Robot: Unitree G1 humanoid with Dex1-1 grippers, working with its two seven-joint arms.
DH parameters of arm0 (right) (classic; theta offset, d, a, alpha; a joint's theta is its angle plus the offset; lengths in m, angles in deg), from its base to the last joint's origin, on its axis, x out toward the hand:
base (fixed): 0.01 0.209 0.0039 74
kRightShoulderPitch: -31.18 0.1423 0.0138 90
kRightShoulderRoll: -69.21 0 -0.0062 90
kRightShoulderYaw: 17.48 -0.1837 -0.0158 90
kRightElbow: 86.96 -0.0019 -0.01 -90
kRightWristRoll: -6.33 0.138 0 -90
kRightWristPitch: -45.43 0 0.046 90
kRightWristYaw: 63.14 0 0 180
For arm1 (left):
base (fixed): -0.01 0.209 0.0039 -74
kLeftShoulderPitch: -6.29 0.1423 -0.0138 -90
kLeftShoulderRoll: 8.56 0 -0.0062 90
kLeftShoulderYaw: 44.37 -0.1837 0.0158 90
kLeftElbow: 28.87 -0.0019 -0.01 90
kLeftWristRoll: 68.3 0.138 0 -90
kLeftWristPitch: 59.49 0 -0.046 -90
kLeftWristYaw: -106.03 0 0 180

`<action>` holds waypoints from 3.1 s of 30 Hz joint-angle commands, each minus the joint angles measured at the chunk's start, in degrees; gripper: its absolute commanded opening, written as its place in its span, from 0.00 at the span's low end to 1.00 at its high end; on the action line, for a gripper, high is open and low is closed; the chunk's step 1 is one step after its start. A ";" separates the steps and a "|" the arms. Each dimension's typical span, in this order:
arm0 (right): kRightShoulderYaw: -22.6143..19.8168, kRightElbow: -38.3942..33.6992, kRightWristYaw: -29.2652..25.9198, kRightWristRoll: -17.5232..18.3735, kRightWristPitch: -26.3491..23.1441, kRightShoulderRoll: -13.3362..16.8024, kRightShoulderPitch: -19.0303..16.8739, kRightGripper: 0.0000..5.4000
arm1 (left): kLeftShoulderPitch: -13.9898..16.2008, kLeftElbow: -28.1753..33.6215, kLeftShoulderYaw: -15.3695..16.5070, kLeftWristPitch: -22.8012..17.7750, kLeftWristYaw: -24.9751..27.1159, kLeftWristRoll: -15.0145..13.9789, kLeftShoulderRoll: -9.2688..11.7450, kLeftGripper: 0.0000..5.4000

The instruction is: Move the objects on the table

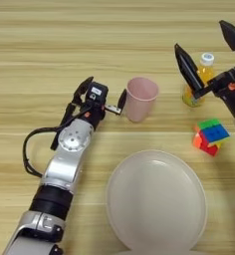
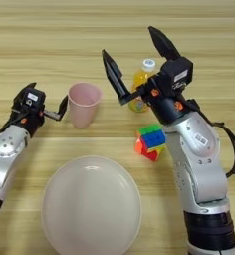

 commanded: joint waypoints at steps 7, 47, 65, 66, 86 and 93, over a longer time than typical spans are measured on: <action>-0.45 -0.52 -0.60 0.27 0.01 0.73 0.34 1.00 | 3.17 1.40 3.45 -1.28 -0.38 -0.32 2.46 0.99; -0.27 2.31 -1.47 -0.72 0.99 0.97 1.94 1.00 | 26.25 40.78 -5.00 -2.55 37.51 -14.88 22.90 0.99; 0.06 0.59 -0.84 -0.95 0.33 0.92 1.17 1.00 | 21.69 39.94 -10.38 -26.82 41.26 -35.76 21.04 0.99; 0.06 0.37 -0.80 -0.92 0.23 0.93 1.07 1.00 | 21.15 39.82 -10.13 -29.64 40.08 -37.19 20.63 0.99; 1.00 -1.09 0.13 -1.94 -0.48 0.48 0.16 1.00 | 14.09 39.80 -9.69 -56.42 28.44 -44.98 18.43 0.99; 1.32 -0.97 0.34 -2.12 -0.32 0.33 0.05 1.00 | 11.53 40.04 -12.02 -60.20 28.14 -44.51 18.75 0.99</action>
